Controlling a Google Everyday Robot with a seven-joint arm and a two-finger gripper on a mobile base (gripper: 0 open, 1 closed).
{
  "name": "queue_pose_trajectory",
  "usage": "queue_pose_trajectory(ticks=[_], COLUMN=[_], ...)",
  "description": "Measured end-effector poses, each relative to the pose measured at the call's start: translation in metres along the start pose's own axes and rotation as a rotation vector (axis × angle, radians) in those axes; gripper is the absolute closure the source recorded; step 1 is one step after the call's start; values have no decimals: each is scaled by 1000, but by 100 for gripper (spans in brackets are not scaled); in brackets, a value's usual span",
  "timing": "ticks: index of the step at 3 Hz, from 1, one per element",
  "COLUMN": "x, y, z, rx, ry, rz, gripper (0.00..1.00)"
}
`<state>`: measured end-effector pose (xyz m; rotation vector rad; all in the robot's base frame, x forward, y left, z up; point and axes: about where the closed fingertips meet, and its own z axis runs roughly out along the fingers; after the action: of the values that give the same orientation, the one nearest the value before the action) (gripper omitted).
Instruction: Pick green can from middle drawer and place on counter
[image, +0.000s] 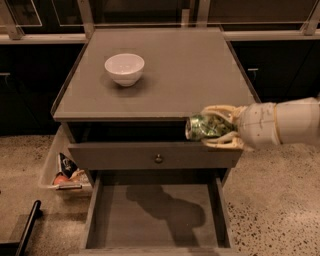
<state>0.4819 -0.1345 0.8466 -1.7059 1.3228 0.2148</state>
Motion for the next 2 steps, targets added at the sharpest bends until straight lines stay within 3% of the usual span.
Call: queue_pose_trajectory(ticks=[1, 2], x=[-19, -17], y=[-97, -105], z=[-39, -32], rx=[78, 75], ry=[-42, -48], rz=[-27, -29], gripper=[100, 100])
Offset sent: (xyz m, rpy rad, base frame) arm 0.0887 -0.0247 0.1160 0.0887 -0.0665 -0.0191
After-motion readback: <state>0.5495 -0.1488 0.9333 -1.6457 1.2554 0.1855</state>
